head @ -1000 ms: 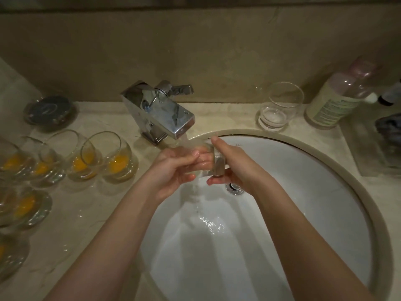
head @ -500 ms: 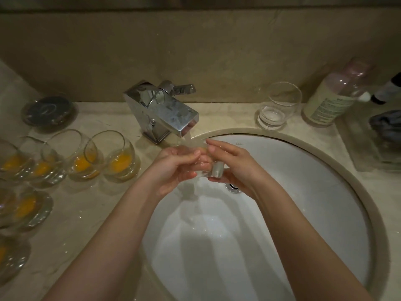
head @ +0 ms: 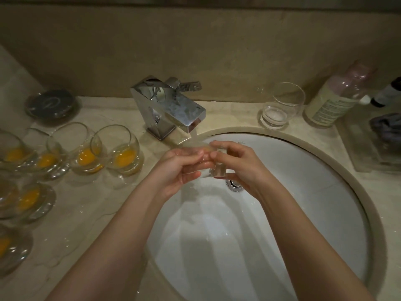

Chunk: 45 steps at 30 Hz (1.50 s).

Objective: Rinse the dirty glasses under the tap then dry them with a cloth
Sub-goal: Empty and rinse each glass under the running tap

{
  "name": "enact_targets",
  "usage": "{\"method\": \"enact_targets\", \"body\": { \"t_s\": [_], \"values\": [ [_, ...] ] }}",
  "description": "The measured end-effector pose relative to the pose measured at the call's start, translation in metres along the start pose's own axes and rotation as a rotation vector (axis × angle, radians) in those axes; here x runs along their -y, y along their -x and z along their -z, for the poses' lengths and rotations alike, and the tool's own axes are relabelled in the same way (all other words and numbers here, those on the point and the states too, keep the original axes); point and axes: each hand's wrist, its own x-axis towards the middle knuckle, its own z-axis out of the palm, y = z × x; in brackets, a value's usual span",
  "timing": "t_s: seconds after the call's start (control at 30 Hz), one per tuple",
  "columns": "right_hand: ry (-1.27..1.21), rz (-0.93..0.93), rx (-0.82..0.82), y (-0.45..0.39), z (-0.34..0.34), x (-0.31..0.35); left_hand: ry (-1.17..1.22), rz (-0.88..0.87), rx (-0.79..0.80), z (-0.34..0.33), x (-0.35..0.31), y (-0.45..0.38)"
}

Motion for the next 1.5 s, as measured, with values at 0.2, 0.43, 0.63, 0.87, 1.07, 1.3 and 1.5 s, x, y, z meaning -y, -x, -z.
{"method": "enact_targets", "body": {
  "t_s": [0.2, 0.43, 0.63, 0.87, 1.07, 1.3, 1.5],
  "values": [
    [0.039, 0.009, 0.019, 0.005, 0.007, 0.003, -0.063, -0.019, -0.002, -0.003, -0.001, -0.001],
    [-0.387, -0.135, -0.064, 0.013, 0.0, -0.011, -0.161, -0.266, -0.26, -0.011, 0.03, 0.007],
    [-0.259, -0.075, -0.066, 0.007, -0.019, -0.026, 0.034, -0.287, -0.238, -0.014, 0.046, -0.008],
    [0.378, 0.337, -0.025, 0.007, -0.026, -0.026, -0.029, -0.349, -0.32, -0.013, 0.037, -0.012],
    [-0.162, 0.108, 0.088, -0.001, -0.04, -0.032, 0.216, -0.322, -0.398, -0.018, 0.045, -0.022],
    [0.375, 0.33, -0.026, 0.006, -0.042, -0.043, 0.008, -0.358, -0.435, -0.019, 0.049, -0.023],
    [0.046, 0.175, 0.025, -0.004, -0.047, -0.043, 0.218, -0.24, -0.346, -0.014, 0.049, -0.022]
  ]
}}
